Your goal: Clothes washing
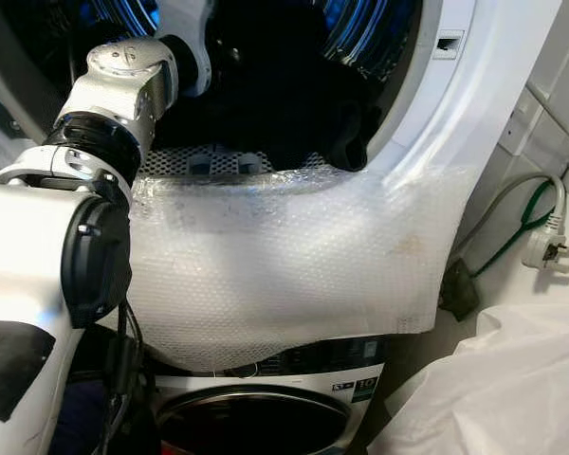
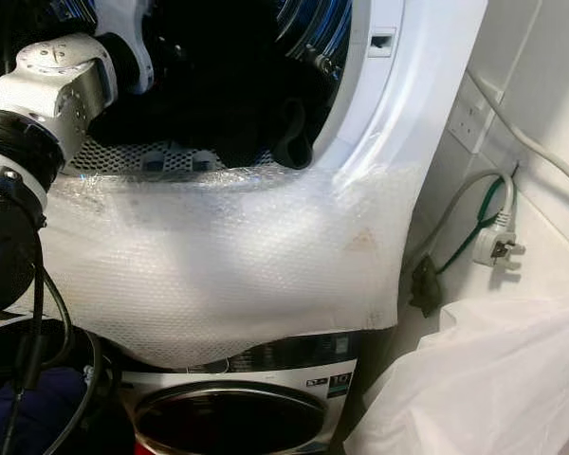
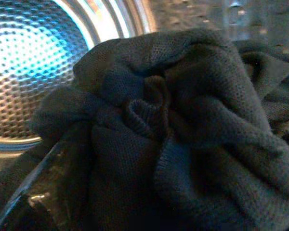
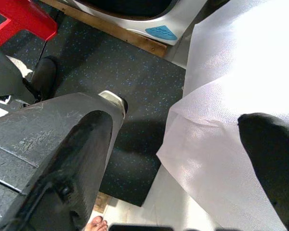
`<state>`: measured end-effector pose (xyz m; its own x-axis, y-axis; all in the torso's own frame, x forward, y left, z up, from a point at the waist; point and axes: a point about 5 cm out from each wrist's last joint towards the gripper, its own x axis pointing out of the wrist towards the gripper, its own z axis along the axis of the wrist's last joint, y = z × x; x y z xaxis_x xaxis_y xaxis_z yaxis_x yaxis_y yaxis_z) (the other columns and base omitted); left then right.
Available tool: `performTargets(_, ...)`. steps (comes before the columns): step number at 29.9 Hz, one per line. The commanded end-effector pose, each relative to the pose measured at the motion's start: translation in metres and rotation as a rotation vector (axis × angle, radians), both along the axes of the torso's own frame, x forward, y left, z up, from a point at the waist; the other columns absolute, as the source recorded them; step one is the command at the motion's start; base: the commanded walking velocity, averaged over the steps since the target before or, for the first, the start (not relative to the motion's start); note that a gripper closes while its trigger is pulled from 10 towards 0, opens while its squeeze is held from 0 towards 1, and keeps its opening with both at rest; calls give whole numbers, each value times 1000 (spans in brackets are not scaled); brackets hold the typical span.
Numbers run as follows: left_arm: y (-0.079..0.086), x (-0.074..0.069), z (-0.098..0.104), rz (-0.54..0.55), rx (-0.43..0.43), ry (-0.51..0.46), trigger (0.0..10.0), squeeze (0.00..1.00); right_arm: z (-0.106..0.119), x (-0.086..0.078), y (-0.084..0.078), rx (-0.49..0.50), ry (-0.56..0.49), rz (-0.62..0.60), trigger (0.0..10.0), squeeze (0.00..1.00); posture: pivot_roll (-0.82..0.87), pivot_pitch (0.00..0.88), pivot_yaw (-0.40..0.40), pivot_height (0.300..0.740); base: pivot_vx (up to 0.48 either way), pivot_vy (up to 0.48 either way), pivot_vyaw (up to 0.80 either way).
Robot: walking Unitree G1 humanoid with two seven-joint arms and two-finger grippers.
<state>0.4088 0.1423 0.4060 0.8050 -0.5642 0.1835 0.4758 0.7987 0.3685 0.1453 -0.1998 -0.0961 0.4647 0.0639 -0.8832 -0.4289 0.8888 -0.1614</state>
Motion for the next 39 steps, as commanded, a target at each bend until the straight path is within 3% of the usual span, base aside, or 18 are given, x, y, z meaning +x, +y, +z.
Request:
performTargets(1,-2,-2,-8,-89,90,35,10000,1000,-7,-14,12,21,53,15,10000,0,-211,0,44,740,0,0,0)
performTargets(6,11,0,3,104,60,-37,10000,1000,-8,-15,15,25,56,16,10000,0,-195,0,43,740,0,0,0)
performTargets(7,37,0,22,375,-195,-110,10000,1000,-8,-15,16,27,59,19,10000,0,-195,0,43,740,0,0,0)
performTargets(9,47,-2,28,452,-282,-131,10000,1000,-8,-16,17,28,60,20,10000,0,-183,0,42,740,0,0,0)
performTargets(10,33,-2,24,324,-160,-123,10000,1000,-8,-16,19,32,61,28,10000,0,-185,0,44,740,0,0,0)
performTargets(11,33,-2,24,324,-160,-123,10000,1000,-8,-16,19,32,61,28,10000,0,-185,0,44,740,0,0,0)
performTargets(13,3,-1,-2,-9,109,-5,10000,1000,-8,-15,20,35,58,23,10000,0,-185,0,46,740,0,0,0)
performTargets(15,-6,-4,-16,-167,205,77,10000,1000,-8,-15,20,35,57,22,10000,0,-183,0,45,740,0,0,0)
performTargets(18,-8,-5,-21,-219,256,107,10000,1000,-8,-15,21,35,56,23,10000,0,-185,0,46,740,0,0,0)
performTargets(20,-9,-5,-17,-213,227,79,10000,1000,-8,-14,21,34,56,23,10000,0,-185,0,46,740,0,0,0)
performTargets(23,2,-4,26,95,-169,-130,10000,1000,-8,-14,20,29,52,20,10000,0,-180,0,45,740,0,0,0)
performTargets(25,12,-7,40,247,-246,-229,10000,1000,-8,-14,20,27,53,22,10000,0,-172,0,45,740,0,0,0)
performTargets(28,14,-8,44,287,-241,-269,10000,1000,-8,-15,20,28,55,22,10000,0,-172,0,45,740,0,0,0)
performTargets(30,3,-5,33,177,-151,-192,10000,1000,-8,-15,21,29,55,24,10000,0,-176,0,49,740,0,0,0)
performTargets(32,-21,-4,-10,-166,228,4,10000,1000,-8,-14,23,34,54,25,10000,0,-173,0,51,740,0,0,0)
performTargets(34,-27,-7,-24,-295,333,69,10000,1000,-8,-14,24,35,53,25,10000,0,-172,0,51,740,0,0,0)
performTargets(36,-30,-8,-18,-289,281,9,10000,1000,-8,-13,24,35,51,27,10000,0,-171,0,50,740,0,0,0)
performTargets(39,-27,-9,16,-105,51,-177,10000,1000,-8,-12,24,34,45,27,10000,0,-173,0,50,740,0,0,0)
